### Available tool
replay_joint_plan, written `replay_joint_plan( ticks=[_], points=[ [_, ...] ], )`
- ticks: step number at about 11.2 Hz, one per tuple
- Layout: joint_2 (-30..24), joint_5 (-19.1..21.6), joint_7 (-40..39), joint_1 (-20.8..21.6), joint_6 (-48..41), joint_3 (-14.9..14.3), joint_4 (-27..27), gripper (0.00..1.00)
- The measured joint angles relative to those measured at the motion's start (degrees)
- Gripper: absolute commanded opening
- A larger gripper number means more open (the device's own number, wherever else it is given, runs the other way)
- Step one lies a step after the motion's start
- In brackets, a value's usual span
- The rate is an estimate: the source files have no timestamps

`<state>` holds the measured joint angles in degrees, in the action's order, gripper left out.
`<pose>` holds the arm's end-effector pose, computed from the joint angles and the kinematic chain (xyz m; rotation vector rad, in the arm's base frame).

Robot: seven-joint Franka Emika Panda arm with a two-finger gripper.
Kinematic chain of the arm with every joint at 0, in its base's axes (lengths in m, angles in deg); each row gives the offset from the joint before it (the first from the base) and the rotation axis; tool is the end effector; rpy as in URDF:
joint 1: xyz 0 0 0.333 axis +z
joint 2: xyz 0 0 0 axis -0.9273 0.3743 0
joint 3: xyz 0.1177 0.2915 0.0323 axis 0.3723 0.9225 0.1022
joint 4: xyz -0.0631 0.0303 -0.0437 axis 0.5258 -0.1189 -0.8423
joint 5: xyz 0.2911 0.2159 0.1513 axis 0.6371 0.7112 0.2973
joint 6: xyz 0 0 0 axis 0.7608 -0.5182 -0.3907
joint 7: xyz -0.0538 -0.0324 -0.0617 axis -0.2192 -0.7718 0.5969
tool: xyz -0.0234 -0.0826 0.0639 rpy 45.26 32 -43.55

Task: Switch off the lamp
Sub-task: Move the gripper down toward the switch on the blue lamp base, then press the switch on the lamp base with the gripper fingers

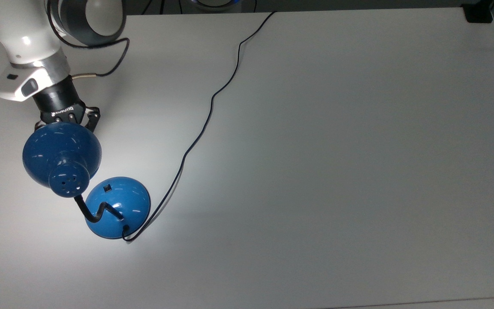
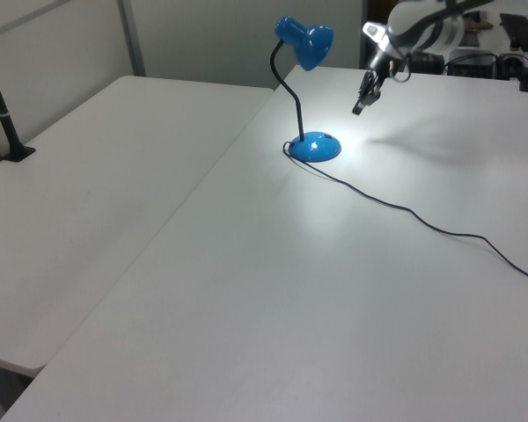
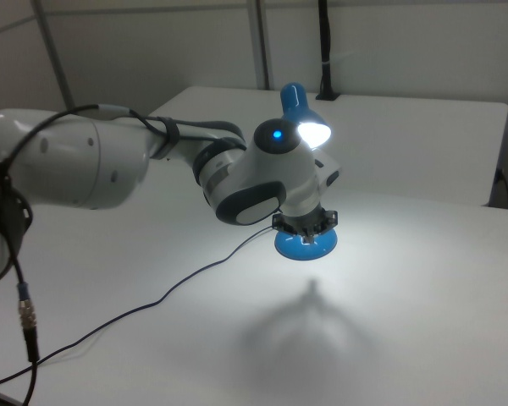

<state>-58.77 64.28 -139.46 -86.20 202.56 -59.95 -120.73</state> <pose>0.6512 -0.2405 0.3685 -2.9750 -0.6073 -0.7223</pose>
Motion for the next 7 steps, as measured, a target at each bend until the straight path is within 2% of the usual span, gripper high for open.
replay_joint_plan(
  ticks=[3,7],
  points=[
    [5.3,0.0,0.4,2.9,6.4,0.1,2.6,0.0],
    [7.1,1.3,2.7,3.5,6.6,0.2,4.6,0.0]
  ],
)
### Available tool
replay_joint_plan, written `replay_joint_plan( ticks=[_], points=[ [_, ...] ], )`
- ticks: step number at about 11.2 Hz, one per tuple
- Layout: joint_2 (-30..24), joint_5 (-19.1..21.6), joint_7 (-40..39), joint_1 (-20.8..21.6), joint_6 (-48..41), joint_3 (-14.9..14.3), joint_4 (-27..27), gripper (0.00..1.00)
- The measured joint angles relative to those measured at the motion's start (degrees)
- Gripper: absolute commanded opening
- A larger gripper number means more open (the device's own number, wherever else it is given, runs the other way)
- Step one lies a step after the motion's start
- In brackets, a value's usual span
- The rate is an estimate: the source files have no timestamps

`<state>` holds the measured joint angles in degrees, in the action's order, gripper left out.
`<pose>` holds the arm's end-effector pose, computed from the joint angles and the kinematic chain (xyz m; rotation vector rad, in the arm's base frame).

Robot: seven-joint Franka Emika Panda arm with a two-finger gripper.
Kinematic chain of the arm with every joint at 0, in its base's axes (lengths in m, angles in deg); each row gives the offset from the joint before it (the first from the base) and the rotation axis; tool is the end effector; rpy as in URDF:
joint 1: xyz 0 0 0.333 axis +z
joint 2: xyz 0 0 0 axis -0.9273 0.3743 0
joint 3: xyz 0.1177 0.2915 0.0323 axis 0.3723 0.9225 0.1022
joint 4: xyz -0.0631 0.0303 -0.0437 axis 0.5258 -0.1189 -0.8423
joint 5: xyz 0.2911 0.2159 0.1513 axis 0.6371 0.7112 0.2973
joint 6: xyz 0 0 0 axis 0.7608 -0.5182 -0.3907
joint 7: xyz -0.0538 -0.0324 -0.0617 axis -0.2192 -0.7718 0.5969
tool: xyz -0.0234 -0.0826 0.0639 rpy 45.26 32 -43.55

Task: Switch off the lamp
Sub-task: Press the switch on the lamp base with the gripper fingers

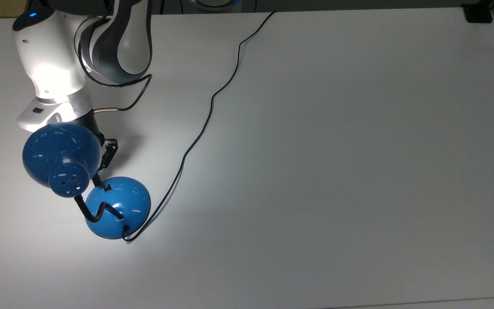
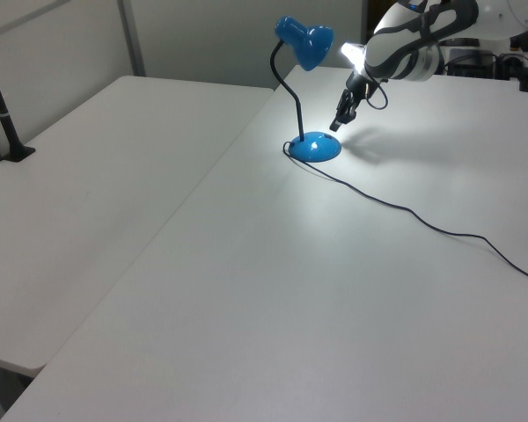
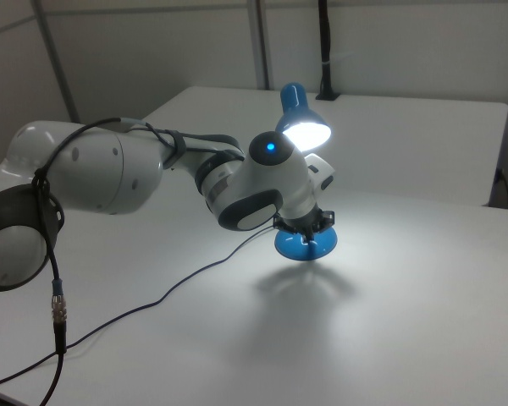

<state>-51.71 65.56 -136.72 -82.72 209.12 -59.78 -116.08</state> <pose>0.6887 -0.2126 0.3330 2.9796 0.5673 0.7955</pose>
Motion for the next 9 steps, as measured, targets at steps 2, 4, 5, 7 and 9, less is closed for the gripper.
replay_joint_plan(
  ticks=[2,4,5,7,9],
  points=[
    [0.2,0.6,1.0,0.2,0.0,0.5,0.3,0.0],
    [0.5,0.6,1.8,0.7,0.0,0.6,0.3,0.0],
    [0.8,0.8,1.9,0.9,0.4,0.6,0.3,0.0],
    [1.4,1.9,2.0,0.9,2.1,0.9,0.3,0.0],
    [1.5,2.2,2.0,0.9,2.6,1.0,0.3,0.0]
  ],
)
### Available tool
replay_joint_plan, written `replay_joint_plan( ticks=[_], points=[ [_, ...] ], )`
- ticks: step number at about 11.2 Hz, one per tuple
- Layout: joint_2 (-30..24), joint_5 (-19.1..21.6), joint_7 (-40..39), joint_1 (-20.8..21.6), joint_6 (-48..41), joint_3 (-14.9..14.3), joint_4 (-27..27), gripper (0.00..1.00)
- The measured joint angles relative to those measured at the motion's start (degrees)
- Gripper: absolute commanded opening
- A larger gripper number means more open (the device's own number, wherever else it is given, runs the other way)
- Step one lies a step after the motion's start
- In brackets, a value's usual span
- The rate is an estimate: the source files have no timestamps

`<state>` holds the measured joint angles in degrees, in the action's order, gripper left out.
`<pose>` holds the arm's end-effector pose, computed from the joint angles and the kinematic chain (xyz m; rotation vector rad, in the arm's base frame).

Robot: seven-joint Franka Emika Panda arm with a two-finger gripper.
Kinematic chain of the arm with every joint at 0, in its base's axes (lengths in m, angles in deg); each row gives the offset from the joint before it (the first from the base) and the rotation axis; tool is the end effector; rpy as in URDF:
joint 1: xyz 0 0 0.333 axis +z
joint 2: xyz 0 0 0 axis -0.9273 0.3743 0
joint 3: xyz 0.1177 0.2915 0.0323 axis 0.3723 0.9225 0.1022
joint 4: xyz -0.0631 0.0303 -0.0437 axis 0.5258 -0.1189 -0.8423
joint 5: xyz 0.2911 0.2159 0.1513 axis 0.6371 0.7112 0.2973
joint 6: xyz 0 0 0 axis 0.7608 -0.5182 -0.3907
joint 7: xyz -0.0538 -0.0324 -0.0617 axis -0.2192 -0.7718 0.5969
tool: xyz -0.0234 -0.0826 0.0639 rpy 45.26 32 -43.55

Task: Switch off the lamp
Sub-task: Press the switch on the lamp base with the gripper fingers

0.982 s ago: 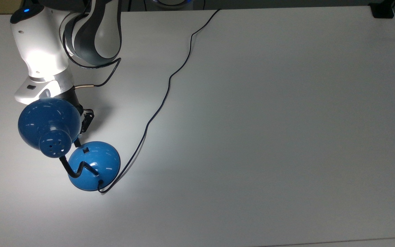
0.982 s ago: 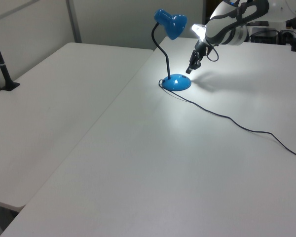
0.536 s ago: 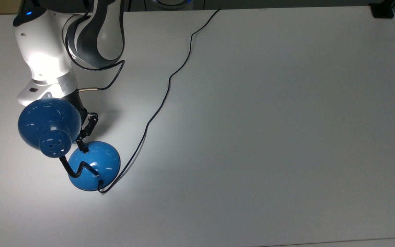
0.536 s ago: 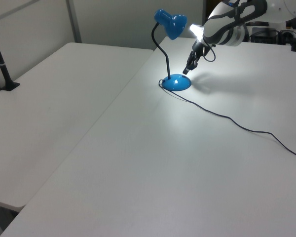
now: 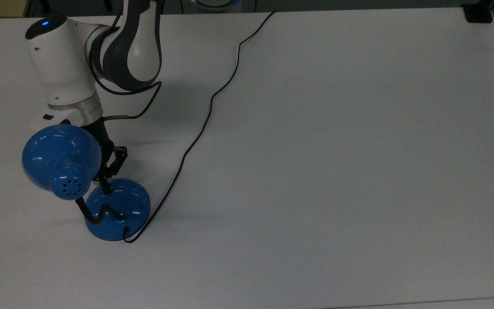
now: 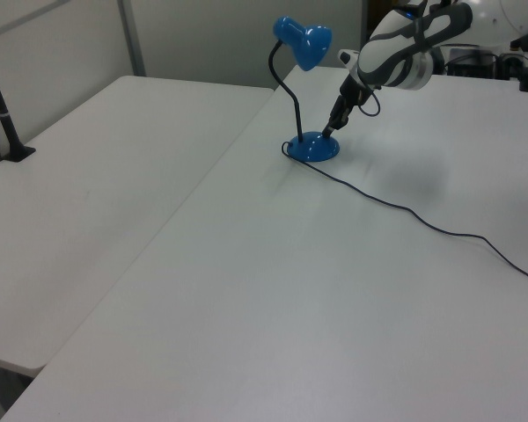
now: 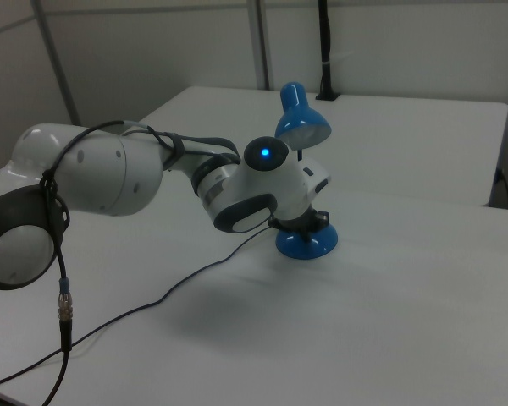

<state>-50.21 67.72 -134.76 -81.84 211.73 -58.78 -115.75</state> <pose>0.6969 -0.1963 0.3213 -2.9718 -0.4926 -0.8371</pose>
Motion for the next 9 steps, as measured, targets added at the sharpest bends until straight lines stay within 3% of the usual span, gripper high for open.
replay_joint_plan(
  ticks=[9],
  points=[
    [-0.3,0.3,0.0,-0.4,0.0,0.0,-0.7,0.0]
  ],
)
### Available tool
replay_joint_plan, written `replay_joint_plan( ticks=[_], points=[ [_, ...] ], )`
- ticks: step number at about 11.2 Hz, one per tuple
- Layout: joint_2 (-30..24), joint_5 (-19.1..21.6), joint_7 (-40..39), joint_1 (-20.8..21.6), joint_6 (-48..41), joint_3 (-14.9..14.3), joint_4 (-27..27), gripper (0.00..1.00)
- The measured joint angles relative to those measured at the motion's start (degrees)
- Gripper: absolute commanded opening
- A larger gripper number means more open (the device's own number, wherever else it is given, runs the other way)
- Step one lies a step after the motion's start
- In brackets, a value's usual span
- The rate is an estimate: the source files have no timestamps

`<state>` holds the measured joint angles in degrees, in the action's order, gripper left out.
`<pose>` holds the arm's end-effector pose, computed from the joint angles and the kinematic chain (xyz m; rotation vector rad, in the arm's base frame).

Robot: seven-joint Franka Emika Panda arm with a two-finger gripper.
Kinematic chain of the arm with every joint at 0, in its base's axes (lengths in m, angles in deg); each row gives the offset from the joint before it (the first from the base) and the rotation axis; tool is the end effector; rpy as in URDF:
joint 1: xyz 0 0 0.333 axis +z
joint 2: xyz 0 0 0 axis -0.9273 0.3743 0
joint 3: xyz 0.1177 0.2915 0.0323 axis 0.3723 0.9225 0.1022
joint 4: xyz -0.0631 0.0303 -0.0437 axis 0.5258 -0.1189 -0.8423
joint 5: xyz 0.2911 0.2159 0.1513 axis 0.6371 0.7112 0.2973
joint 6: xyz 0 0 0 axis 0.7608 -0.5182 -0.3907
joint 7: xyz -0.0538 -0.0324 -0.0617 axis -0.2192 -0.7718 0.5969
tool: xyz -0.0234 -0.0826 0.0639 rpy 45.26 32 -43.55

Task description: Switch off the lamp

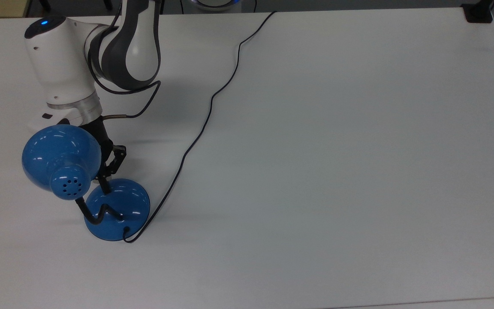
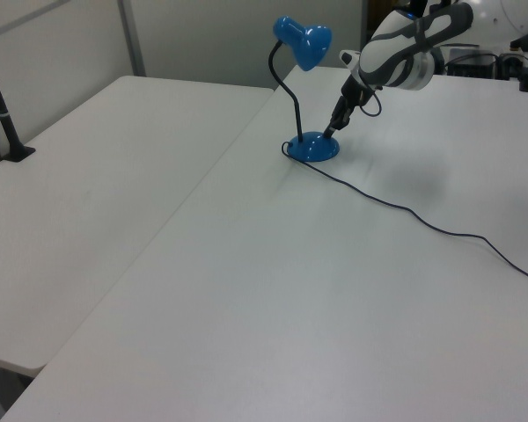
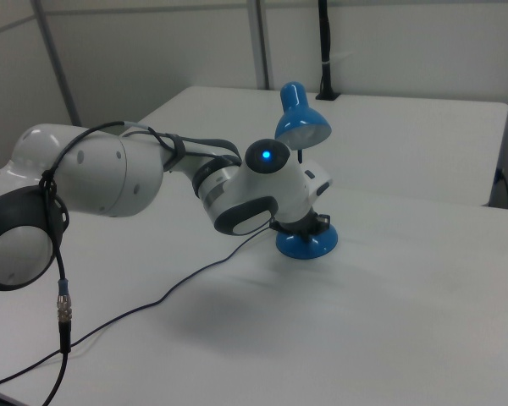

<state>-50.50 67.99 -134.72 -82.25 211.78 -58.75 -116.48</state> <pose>0.6928 -0.2004 0.3189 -2.9733 -0.4738 -0.8292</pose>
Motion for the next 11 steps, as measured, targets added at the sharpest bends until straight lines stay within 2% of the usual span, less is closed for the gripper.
replay_joint_plan(
  ticks=[3,5,6,7,9,10,11],
  points=[
    [-0.4,0.0,0.0,-1.4,-0.1,0.0,-1.9,0.0],
    [-2.0,-0.2,0.0,-2.2,-4.5,0.0,-2.4,0.03],
    [-4.1,-1.7,0.0,-2.8,-10.2,-0.3,-2.4,0.16],
    [-7.0,-4.4,0.0,-3.5,-17.9,-1.0,-2.3,0.38],
    [-13.9,-10.9,3.7,-5.2,-33.6,-3.4,-2.4,0.71],
    [-17.3,-15.5,7.5,-6.2,-40.2,-4.0,-2.4,1.0],
    [-20.5,-20.0,11.1,-7.0,-45.6,-4.2,-2.5,1.0]
  ],
)
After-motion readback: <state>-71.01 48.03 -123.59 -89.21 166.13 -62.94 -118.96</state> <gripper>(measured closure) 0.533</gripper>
